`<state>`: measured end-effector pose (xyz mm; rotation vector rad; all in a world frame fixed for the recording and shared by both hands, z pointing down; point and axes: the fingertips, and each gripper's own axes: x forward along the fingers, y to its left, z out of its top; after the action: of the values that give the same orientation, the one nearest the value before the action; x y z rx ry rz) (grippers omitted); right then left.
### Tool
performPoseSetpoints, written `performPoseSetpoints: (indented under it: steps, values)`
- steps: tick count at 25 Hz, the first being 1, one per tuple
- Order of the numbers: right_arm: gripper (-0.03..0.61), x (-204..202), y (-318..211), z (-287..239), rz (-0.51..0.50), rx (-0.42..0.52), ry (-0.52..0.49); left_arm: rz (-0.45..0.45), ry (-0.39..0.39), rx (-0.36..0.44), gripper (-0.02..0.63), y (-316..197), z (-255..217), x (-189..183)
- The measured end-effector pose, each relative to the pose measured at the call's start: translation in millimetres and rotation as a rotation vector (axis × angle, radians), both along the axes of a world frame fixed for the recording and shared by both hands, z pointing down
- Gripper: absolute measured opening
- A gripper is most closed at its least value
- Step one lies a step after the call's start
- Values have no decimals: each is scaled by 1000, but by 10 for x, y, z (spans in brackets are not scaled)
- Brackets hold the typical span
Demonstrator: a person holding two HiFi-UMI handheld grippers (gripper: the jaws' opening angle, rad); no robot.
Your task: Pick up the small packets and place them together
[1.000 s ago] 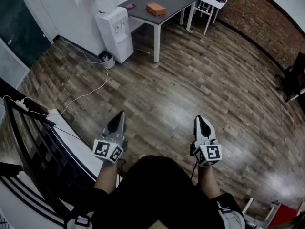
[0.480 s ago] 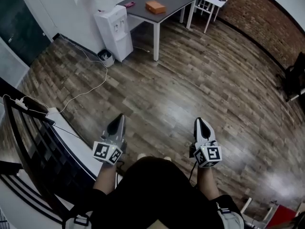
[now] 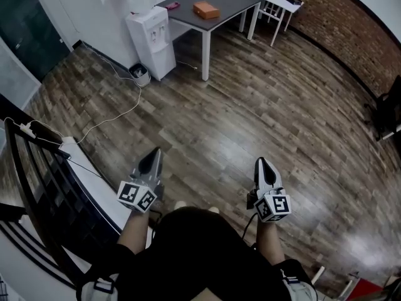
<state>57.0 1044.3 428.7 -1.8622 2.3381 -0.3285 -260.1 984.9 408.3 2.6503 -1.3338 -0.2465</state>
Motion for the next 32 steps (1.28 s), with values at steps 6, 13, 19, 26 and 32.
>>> performPoseSetpoints:
  steps: [6,13,19,26,32]
  values:
    - [2,200,35,-129,-15,38,-32,-34,42,44,0,53,-194,157]
    - [2,346,28,15,-9,12,-49,-35,14,31,0,60,-97,276]
    - [2,534,-297,81,41,-27,-56,-13,23,43,0,-376,-44,395]
    - [2,488,-961,-42,54,-14,-24,-4,56,87,0,-1124,-78,375]
    - [2,314,-1609,-69,48,-13,15,6,36,108,0,-1719,-152,189]
